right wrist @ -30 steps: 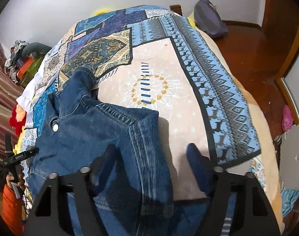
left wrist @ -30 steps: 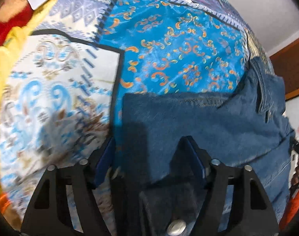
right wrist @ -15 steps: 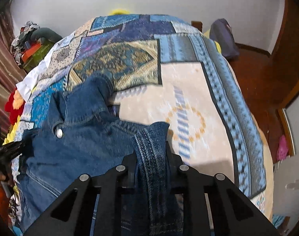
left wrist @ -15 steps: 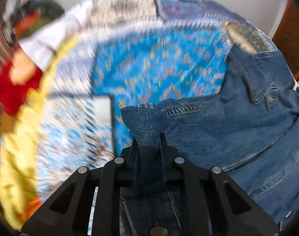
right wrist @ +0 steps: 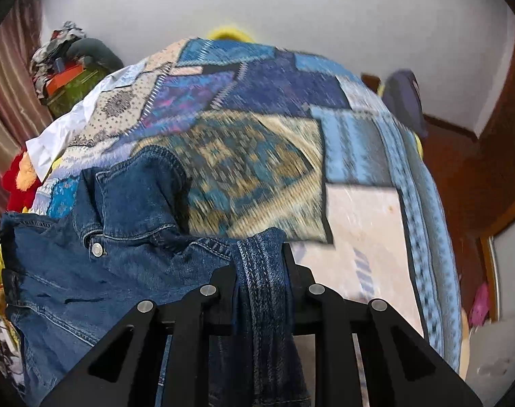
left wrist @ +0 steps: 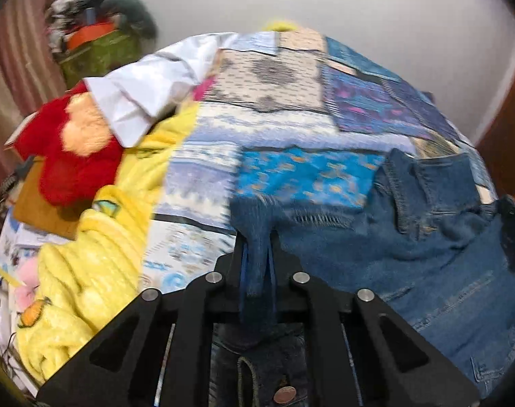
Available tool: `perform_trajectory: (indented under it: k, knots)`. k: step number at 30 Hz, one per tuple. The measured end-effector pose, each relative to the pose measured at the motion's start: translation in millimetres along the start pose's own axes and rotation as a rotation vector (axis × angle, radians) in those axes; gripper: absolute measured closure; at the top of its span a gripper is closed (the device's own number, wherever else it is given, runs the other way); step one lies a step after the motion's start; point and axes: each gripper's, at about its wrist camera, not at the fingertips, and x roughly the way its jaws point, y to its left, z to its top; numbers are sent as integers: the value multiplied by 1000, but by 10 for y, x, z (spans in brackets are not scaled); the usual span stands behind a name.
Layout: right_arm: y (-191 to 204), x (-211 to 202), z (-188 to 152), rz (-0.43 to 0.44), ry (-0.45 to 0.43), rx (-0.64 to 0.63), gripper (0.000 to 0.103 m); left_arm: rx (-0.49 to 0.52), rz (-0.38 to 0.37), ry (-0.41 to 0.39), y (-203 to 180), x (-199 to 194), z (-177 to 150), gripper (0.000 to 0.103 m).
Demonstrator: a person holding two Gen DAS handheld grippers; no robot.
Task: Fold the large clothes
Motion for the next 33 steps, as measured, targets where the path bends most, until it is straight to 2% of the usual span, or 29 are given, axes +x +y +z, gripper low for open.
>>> perform_trajectory:
  k: [2,5,8,10,11,12,13,14,15,17,21,26,28,33]
  knots:
    - [95,88,103,-11,-8,-25,86,-5,23,27,79,139,25,96]
    - [181,307,167,-46,25,-56,86,-1,56,92,185,392,12,98]
    - [183,499,86,-94,71,-98,85,-16,40,152,274,598,-53,98]
    - [120,535,4,-97,80,-103,78,-33,33,169,319,672,-94,96]
    - [76,526,-36,-106,77,-103,71,-39,33,175,334,699,-108,94]
    - [47,517,-59,-117,74,-102,58,-45,32,177,344,720,-126,94]
    - [15,496,-81,-150,69,-104,49,-44,31,174,342,718,-136,94]
    - [5,484,-89,-184,61,-107,32,-36,34,171,331,706,-139,92]
    - [-21,464,-97,-203,53,-108,26,-25,38,173,316,691,-139,91]
    - [-79,396,-125,-179,54,-101,26,-6,44,173,283,642,-139,79]
    - [-159,96,-146,-95,33,-27,26,18,30,130,198,354,-135,71]
    - [-102,-524,-185,48,-16,31,26,43,2,37,41,-221,-150,51]
    - [-36,-768,-198,71,-40,25,25,66,-14,3,-39,-473,-161,50]
    - [153,-1462,-351,111,-123,9,8,123,-55,-85,-231,-1145,-248,35]
